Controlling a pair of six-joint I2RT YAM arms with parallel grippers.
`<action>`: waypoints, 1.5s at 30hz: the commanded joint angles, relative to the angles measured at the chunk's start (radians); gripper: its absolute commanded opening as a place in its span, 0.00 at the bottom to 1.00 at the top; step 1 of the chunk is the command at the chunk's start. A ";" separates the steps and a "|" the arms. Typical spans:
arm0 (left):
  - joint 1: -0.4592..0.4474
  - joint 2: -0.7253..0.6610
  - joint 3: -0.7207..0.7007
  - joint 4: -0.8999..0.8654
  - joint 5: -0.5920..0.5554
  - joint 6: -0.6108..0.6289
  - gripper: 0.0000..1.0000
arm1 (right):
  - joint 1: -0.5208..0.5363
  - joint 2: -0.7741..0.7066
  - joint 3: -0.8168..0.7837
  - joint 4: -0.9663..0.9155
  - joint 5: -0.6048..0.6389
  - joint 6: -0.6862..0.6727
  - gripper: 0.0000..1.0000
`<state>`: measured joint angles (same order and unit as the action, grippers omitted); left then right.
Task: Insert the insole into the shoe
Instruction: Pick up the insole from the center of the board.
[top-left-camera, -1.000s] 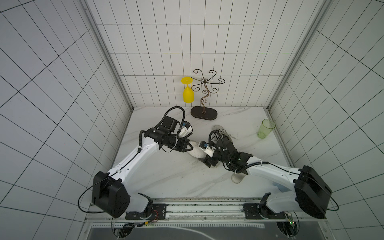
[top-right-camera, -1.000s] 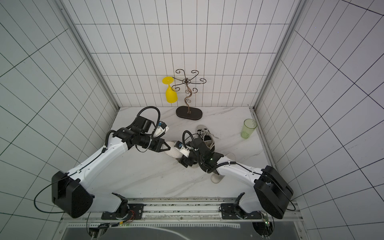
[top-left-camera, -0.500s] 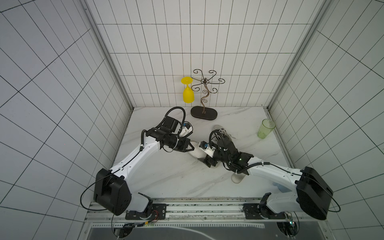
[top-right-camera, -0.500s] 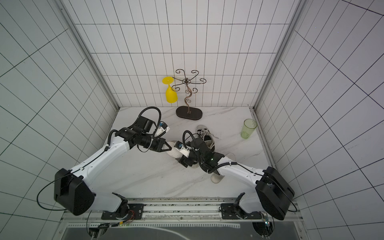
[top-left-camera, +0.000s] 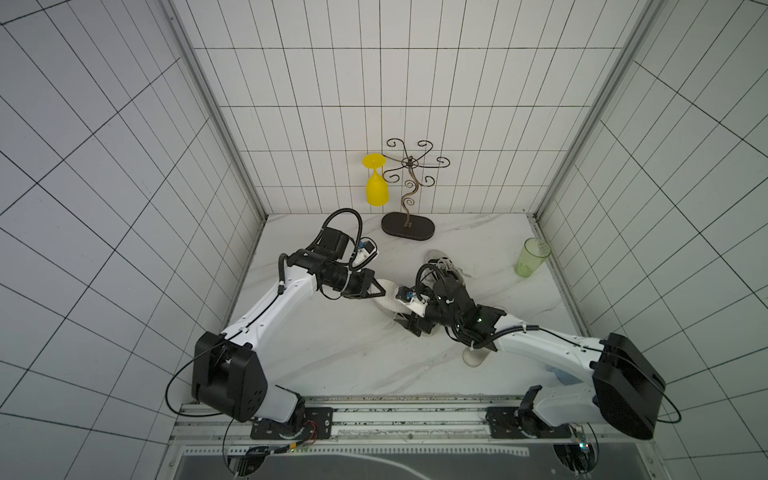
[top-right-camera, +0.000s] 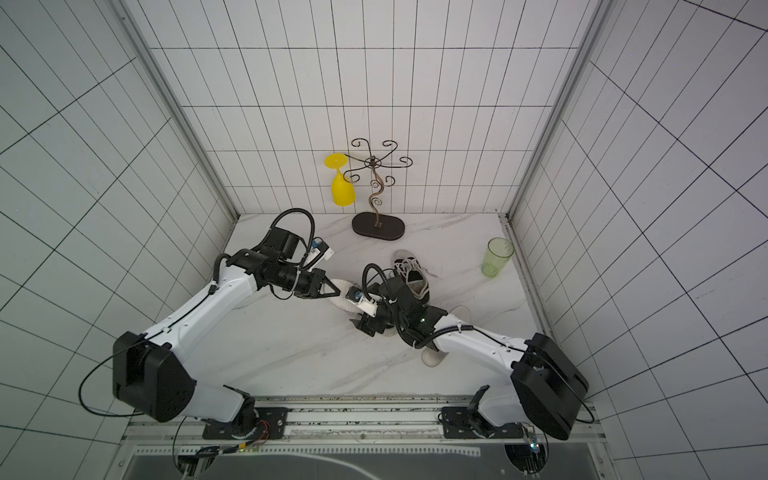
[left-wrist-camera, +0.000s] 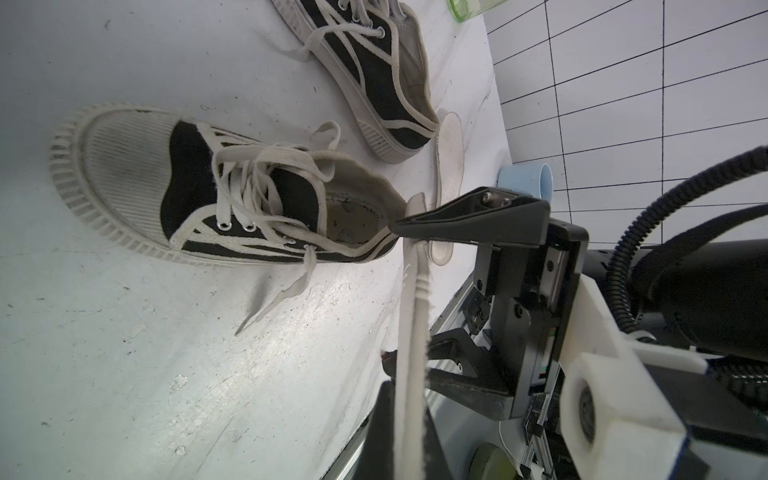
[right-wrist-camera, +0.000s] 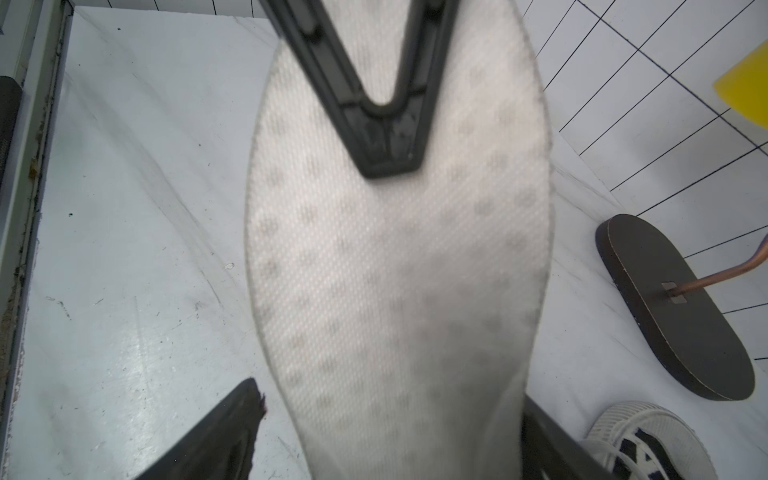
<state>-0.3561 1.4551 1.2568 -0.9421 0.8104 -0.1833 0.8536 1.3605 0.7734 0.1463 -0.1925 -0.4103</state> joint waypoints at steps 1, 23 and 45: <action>0.005 0.001 0.017 0.000 0.023 0.013 0.00 | 0.010 0.012 0.037 0.013 0.013 -0.030 0.87; -0.034 0.001 -0.010 -0.017 -0.049 0.068 0.00 | 0.013 -0.004 0.063 0.028 -0.031 -0.008 0.69; -0.018 0.026 -0.024 0.040 -0.096 -0.015 0.38 | 0.006 0.037 0.111 -0.081 -0.071 0.071 0.49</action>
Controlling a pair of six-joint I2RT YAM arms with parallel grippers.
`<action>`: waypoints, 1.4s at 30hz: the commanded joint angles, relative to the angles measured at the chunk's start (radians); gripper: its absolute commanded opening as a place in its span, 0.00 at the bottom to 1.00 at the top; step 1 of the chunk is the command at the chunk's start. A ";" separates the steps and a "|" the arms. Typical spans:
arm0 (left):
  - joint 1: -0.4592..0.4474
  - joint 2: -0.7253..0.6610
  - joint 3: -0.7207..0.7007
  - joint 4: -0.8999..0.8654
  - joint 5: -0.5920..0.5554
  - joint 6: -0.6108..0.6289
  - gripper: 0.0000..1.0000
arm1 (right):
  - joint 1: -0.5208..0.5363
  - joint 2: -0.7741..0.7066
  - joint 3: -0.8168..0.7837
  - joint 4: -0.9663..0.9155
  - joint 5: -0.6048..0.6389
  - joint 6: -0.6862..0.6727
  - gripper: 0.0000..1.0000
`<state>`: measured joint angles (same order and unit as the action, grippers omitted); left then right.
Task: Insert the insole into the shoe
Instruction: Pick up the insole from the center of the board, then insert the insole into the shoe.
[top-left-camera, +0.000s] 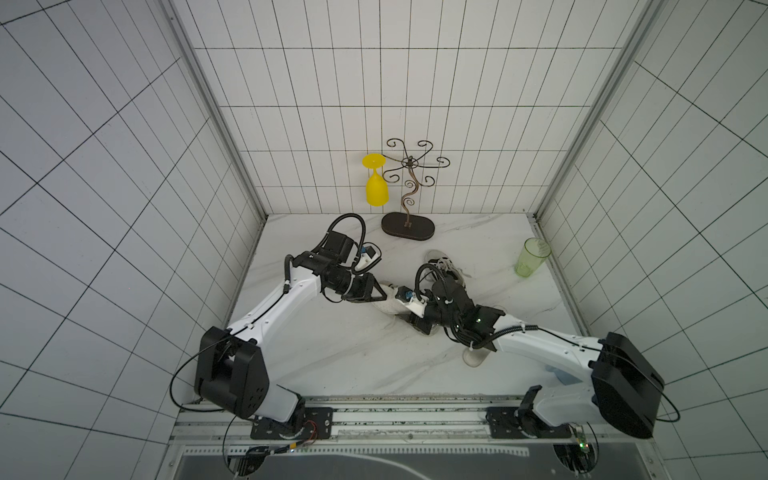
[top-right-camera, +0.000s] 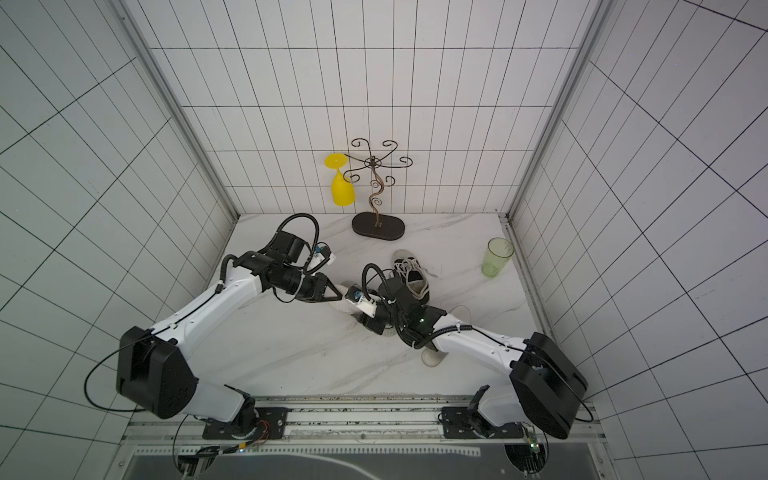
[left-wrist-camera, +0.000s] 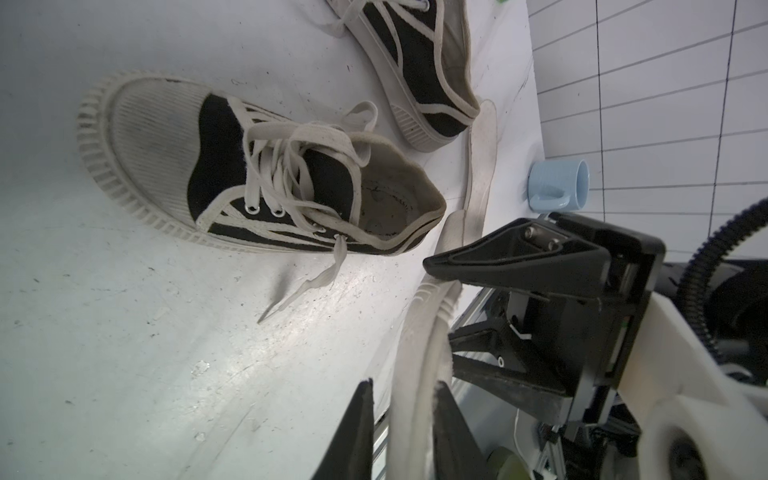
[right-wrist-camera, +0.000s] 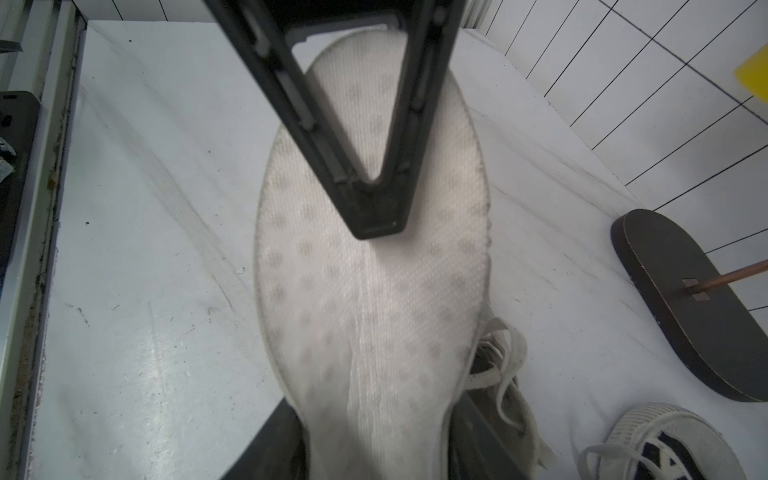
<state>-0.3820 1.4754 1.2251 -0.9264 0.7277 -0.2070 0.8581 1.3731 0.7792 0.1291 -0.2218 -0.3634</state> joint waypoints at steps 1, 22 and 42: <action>0.010 0.005 0.013 0.024 -0.016 0.008 0.41 | -0.003 0.031 0.117 -0.085 -0.050 0.031 0.48; -0.021 -0.064 -0.035 0.292 -0.560 -0.062 0.53 | -0.205 0.015 0.385 -0.765 -0.059 0.212 0.39; -0.410 0.225 0.076 0.291 -0.857 -0.106 0.51 | -0.482 -0.036 0.387 -1.019 0.001 0.411 0.36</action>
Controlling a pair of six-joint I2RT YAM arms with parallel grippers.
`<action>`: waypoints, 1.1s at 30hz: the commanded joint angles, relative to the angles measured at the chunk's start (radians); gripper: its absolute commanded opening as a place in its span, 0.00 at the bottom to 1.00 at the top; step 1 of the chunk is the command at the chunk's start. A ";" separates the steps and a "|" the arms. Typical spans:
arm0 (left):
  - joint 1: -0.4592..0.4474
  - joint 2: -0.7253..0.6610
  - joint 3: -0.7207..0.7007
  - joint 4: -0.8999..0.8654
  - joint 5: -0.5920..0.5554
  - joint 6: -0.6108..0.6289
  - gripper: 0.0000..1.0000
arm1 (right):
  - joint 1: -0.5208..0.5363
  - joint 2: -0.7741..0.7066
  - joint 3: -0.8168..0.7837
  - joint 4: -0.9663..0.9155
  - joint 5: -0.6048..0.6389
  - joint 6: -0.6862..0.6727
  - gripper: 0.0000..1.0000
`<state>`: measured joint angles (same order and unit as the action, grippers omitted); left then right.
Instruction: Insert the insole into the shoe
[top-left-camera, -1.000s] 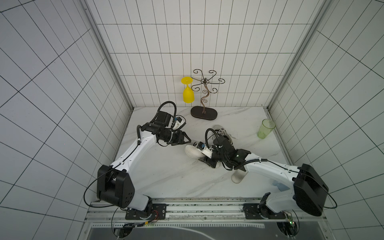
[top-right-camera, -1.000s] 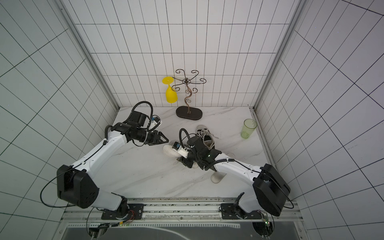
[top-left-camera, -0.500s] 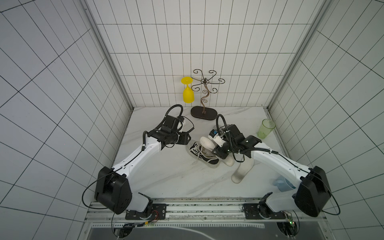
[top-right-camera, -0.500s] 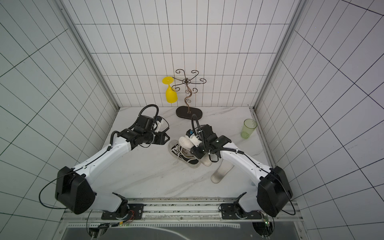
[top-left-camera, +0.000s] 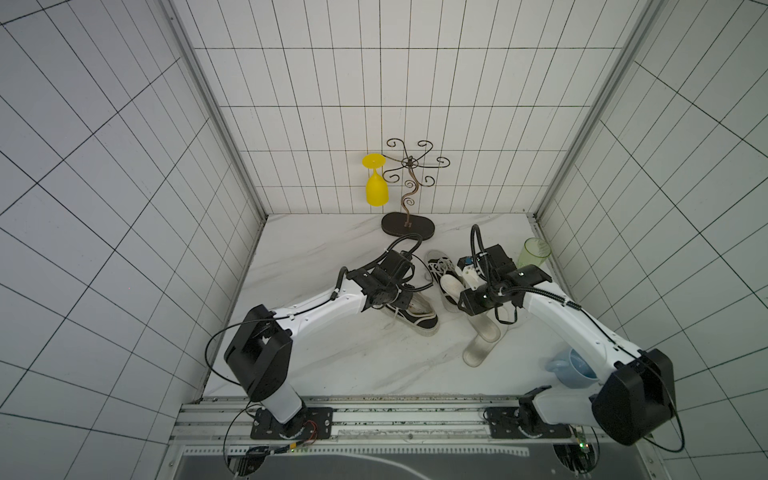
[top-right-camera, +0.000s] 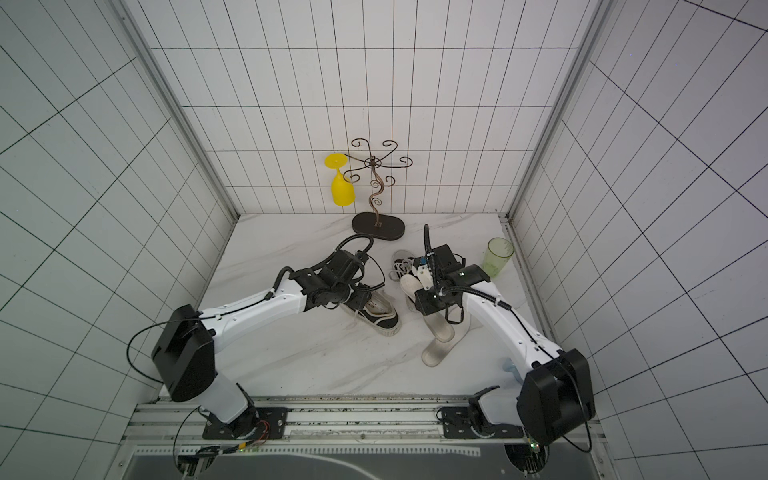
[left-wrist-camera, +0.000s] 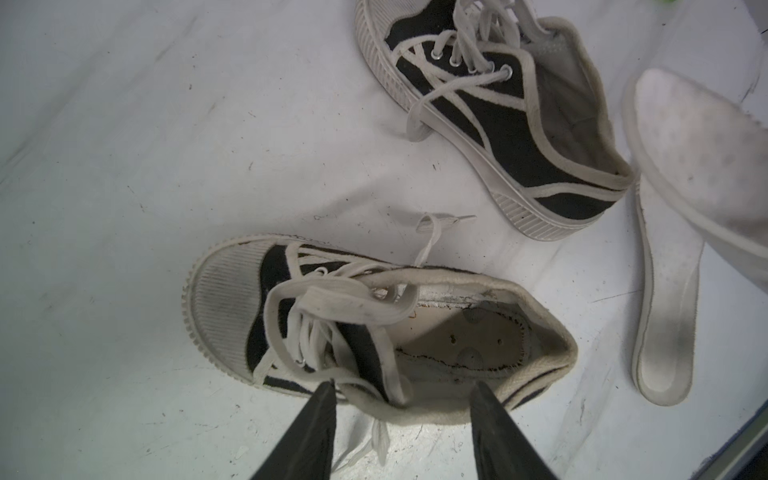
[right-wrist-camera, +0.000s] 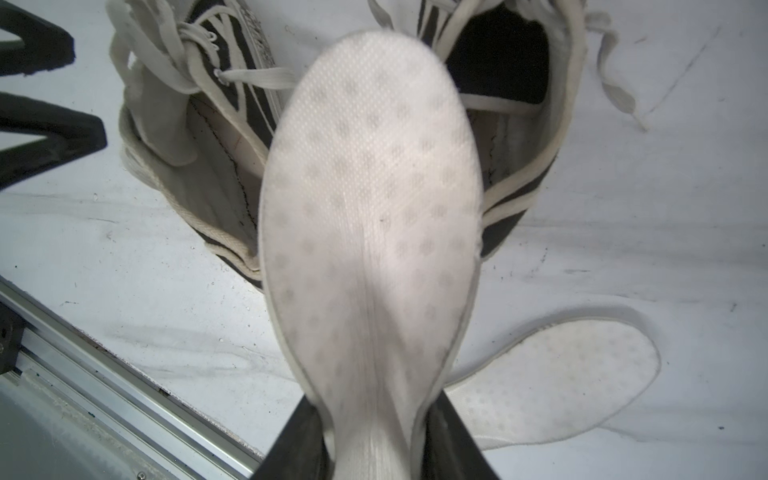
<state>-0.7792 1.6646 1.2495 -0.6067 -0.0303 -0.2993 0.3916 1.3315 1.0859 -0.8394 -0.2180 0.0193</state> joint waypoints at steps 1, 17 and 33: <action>-0.014 0.059 0.069 -0.048 -0.112 -0.019 0.50 | -0.019 0.006 0.080 -0.050 -0.005 0.033 0.36; -0.007 0.153 0.180 -0.177 -0.072 0.062 0.00 | 0.004 0.015 0.083 -0.072 -0.182 0.001 0.32; 0.119 0.133 0.213 -0.187 0.369 0.093 0.00 | 0.197 0.103 0.117 -0.115 -0.249 0.075 0.32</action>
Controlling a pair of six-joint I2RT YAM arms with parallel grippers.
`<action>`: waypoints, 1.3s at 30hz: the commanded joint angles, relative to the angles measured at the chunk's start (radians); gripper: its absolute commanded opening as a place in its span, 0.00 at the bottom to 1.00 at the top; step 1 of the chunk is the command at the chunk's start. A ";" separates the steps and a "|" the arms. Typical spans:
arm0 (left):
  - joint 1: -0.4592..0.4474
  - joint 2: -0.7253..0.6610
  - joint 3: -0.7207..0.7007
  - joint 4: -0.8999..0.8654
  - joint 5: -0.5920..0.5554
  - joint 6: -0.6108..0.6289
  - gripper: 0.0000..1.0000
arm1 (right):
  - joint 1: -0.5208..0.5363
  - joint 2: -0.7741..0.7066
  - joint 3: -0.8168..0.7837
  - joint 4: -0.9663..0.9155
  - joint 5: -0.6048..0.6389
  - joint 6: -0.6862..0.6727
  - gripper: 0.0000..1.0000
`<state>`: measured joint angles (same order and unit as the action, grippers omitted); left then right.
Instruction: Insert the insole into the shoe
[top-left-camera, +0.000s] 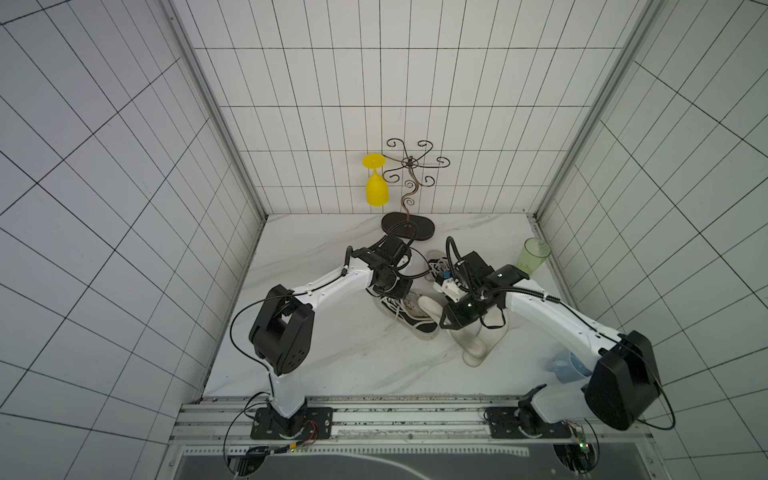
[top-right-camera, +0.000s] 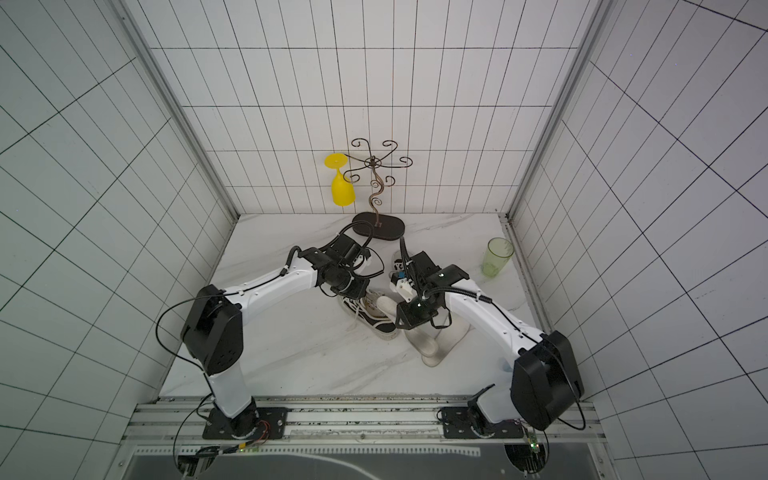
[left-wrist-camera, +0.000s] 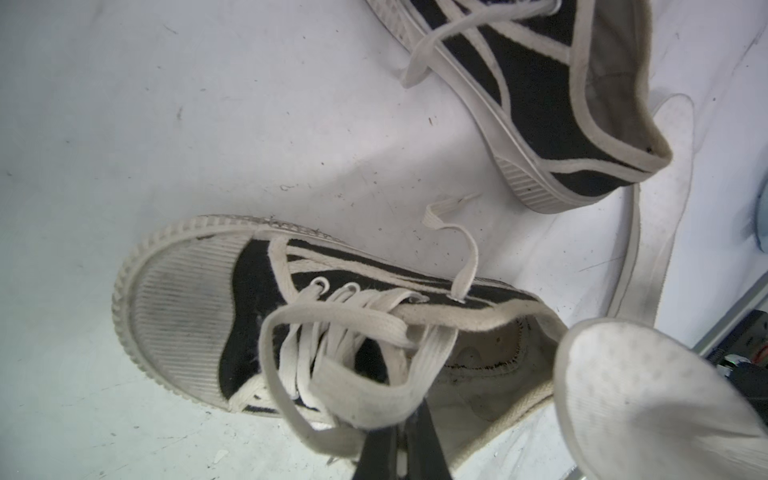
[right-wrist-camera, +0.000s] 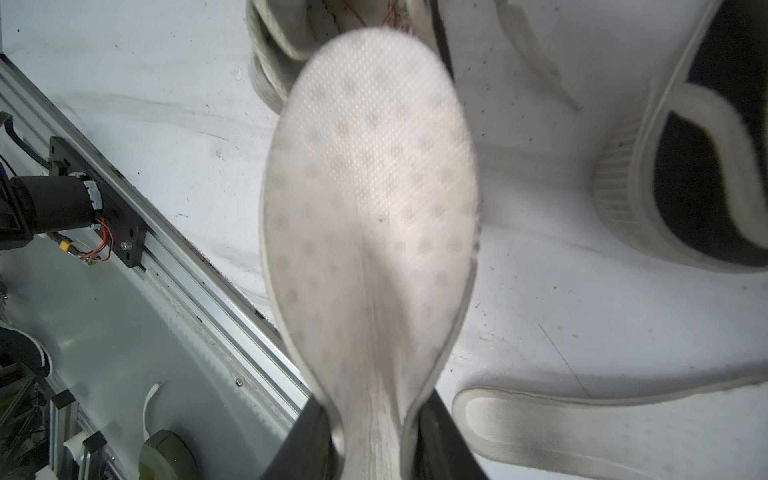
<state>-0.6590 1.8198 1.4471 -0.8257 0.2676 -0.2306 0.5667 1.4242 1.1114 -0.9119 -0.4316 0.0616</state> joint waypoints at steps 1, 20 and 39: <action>0.001 -0.019 0.016 0.035 0.081 0.024 0.00 | 0.028 0.011 0.095 -0.048 -0.043 0.037 0.33; 0.025 -0.045 -0.011 0.053 0.194 0.040 0.00 | 0.015 0.167 0.197 -0.101 -0.017 0.013 0.33; 0.021 -0.070 -0.047 0.063 0.282 0.050 0.00 | 0.036 0.356 0.368 -0.146 0.048 -0.015 0.33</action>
<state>-0.6346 1.8004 1.4120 -0.8017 0.4740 -0.1978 0.5922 1.7523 1.3735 -1.0573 -0.3981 0.0525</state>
